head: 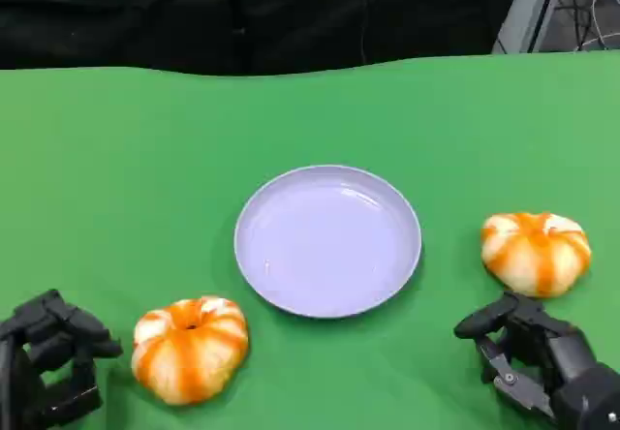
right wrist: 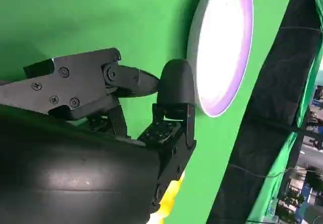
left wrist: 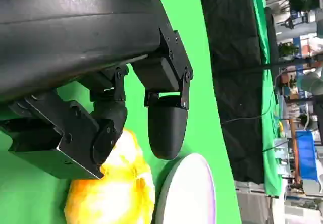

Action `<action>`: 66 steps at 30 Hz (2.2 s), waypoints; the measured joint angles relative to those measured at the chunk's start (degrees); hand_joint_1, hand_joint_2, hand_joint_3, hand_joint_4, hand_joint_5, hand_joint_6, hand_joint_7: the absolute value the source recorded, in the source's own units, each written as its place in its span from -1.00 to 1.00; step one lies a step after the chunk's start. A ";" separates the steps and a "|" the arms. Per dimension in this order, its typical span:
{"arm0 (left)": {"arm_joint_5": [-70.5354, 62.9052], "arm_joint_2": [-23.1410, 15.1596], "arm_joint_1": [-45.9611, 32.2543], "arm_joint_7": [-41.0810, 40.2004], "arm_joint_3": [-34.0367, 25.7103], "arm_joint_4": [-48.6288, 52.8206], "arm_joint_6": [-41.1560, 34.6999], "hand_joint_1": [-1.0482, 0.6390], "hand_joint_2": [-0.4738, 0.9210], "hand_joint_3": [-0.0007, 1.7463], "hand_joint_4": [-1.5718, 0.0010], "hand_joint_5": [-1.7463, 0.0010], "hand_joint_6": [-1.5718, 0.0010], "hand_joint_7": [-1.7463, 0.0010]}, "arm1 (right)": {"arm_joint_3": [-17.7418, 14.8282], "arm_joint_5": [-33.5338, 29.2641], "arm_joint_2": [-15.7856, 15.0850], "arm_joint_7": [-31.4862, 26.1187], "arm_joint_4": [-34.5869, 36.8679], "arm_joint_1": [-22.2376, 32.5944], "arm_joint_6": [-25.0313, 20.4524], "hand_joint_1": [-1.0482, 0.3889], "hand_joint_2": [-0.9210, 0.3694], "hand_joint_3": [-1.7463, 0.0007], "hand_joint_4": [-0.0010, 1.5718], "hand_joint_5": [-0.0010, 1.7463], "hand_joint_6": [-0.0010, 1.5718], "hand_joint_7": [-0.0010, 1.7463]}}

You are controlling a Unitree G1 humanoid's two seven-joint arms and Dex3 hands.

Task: Grasp the bread from the table and place it into the plate.

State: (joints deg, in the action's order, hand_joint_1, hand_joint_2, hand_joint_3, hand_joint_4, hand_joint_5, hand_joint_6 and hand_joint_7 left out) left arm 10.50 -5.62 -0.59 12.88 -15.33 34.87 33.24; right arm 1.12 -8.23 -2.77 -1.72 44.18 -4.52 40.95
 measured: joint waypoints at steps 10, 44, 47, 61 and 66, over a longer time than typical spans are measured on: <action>-0.22 -0.05 0.30 0.01 -0.01 0.25 0.26 0.35 0.41 0.41 -0.23 -0.79 -0.22 -0.48 | 0.04 0.00 -0.02 0.00 -0.01 -0.04 -0.06 0.02 -1.00 0.51 -0.11 1.00 -0.08 0.46; 9.29 0.91 0.94 17.13 -1.56 4.55 7.87 -0.42 1.00 -0.88 0.09 0.99 0.22 1.00 | 0.00 0.28 -0.07 0.49 0.40 -0.36 -0.03 0.03 -1.00 0.51 -0.13 1.00 -0.09 0.45; 9.28 0.58 0.97 18.51 -1.33 5.44 8.84 -0.45 1.00 -0.86 0.11 1.00 0.25 1.00 | 0.00 0.27 -0.07 0.48 0.44 -0.38 -0.03 0.03 -1.00 0.51 -0.12 1.00 -0.09 0.45; 0.91 -2.24 2.04 16.06 0.32 10.65 19.04 -0.67 1.00 -0.76 0.33 1.00 0.37 1.00 | 0.03 0.12 -0.07 0.33 0.83 -0.73 -0.01 0.02 -1.00 0.51 -0.11 1.00 -0.09 0.46; -16.98 -4.95 -0.66 5.82 3.71 2.59 19.93 -0.67 1.00 -0.77 0.36 1.00 0.39 1.00 | 0.05 0.10 -0.10 0.19 1.35 -1.11 0.14 0.02 -1.00 0.50 -0.13 1.00 -0.09 0.46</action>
State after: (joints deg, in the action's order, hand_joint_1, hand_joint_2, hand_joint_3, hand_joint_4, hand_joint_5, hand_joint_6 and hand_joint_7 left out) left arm -6.48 -10.57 -1.25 18.70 -11.61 37.46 53.17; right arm 1.16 -8.13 -2.87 -1.52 45.53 -5.64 41.08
